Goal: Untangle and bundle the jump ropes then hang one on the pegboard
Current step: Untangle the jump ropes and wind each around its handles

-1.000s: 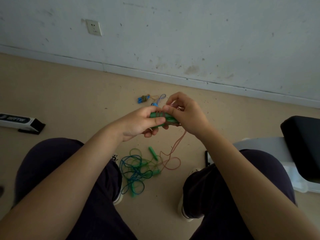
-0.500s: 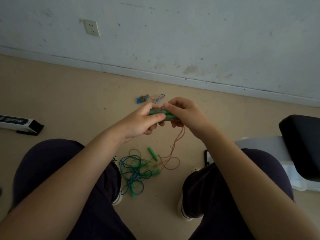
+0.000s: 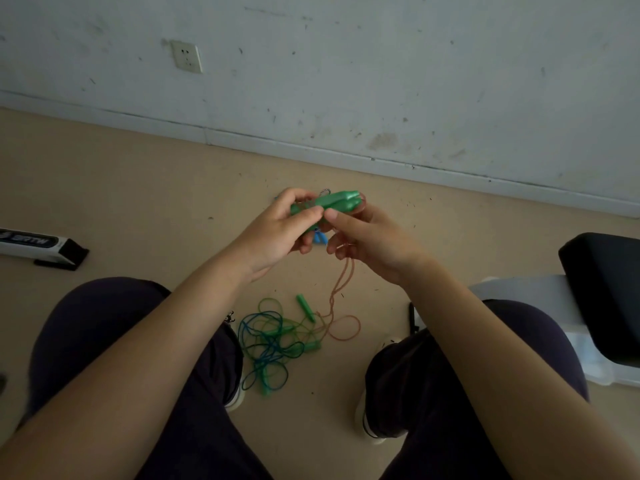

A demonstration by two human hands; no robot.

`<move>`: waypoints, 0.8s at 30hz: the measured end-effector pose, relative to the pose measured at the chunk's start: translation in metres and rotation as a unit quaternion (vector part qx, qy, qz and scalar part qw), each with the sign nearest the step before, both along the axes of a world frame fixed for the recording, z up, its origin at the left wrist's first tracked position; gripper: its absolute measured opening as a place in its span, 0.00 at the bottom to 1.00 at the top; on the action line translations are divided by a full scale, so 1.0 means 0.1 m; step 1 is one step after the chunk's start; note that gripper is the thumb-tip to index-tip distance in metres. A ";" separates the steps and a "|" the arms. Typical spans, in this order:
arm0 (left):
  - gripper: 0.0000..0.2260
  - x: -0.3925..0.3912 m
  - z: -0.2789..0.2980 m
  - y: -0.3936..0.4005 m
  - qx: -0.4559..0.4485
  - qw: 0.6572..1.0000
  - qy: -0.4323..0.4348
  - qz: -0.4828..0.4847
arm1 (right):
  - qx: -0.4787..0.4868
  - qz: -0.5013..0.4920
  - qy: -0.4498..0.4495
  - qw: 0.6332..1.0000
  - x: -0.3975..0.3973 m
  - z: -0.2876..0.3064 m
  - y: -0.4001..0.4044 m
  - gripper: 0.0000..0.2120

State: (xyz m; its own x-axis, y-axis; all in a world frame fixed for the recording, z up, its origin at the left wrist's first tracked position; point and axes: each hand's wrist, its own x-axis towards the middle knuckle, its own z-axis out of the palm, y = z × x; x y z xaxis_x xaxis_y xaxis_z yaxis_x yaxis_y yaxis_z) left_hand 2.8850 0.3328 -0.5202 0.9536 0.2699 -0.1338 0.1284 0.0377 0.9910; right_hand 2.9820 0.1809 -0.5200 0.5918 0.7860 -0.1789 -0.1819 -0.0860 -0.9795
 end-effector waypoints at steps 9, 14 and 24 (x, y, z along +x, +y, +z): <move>0.15 -0.02 0.00 0.14 0.051 0.993 0.045 -0.097 | 0.002 -0.014 -0.132 0.991 0.02 0.03 -0.03 0.04; 0.21 -0.04 0.03 0.20 0.030 0.981 0.071 -0.177 | 0.006 0.024 -0.117 0.993 0.06 0.05 -0.08 0.06; 0.08 -0.03 -0.01 0.10 0.061 0.994 -0.017 -0.087 | -0.012 -0.042 -0.065 0.997 -0.03 0.03 0.04 0.15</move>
